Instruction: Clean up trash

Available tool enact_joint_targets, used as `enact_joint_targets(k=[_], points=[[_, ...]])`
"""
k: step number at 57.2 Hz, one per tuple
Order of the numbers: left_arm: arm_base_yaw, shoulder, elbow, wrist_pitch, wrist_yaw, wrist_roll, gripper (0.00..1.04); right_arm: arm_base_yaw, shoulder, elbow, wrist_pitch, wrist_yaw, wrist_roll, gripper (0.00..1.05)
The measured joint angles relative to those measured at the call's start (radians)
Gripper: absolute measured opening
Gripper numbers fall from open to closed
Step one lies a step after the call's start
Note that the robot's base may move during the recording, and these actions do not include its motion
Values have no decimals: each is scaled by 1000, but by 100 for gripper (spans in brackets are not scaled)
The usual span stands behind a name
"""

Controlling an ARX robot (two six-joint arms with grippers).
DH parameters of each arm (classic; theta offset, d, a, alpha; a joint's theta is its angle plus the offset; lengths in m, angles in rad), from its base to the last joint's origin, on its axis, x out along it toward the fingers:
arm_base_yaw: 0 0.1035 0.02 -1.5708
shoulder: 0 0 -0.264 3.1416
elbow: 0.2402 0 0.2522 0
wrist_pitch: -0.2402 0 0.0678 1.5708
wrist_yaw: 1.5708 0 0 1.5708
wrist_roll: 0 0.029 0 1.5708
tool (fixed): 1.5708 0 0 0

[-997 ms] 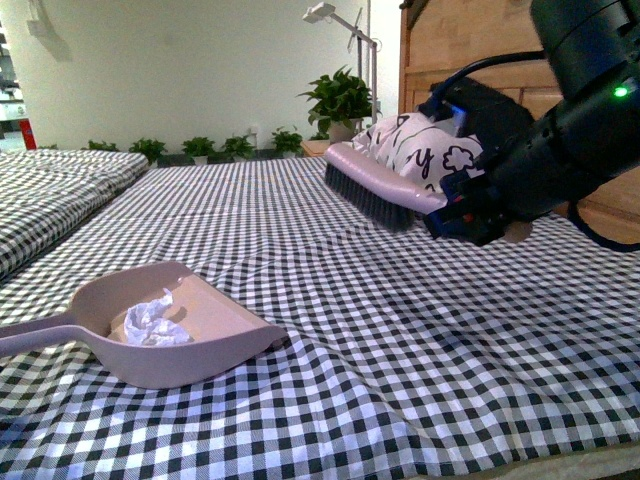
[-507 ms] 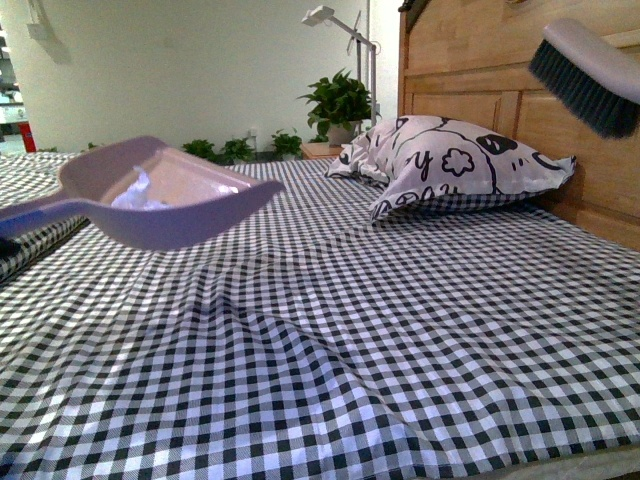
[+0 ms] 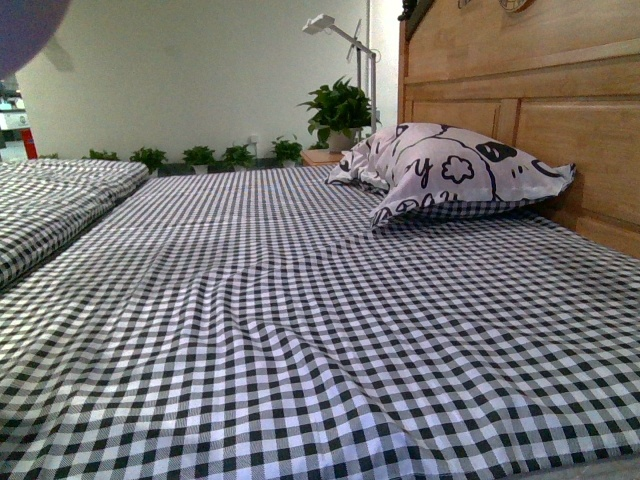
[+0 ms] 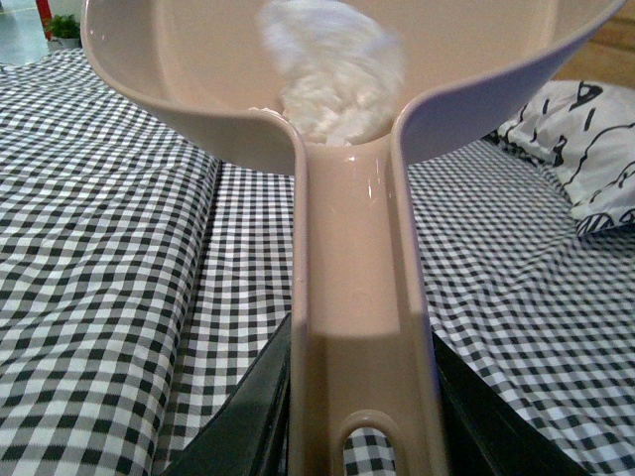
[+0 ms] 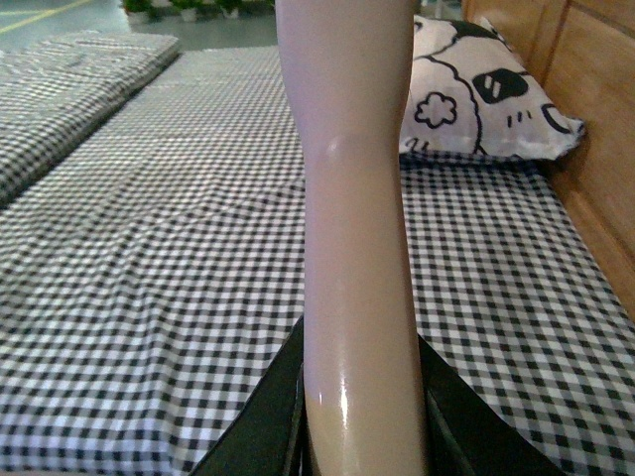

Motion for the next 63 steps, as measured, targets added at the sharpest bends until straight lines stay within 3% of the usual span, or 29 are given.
enact_joint_targets(k=[29,51,63], points=[[-73,-518,-278,-163,-35,-62,28,-224,-293,-84,-132,-395,119,20],[-81,-679,-389,-200,-76,-34,28,-259,-417,-130,-171,-418,195,20],[-65,-735,-452,-220,-72,-20,28,-222,-439,-157,-174,-354,207,20]])
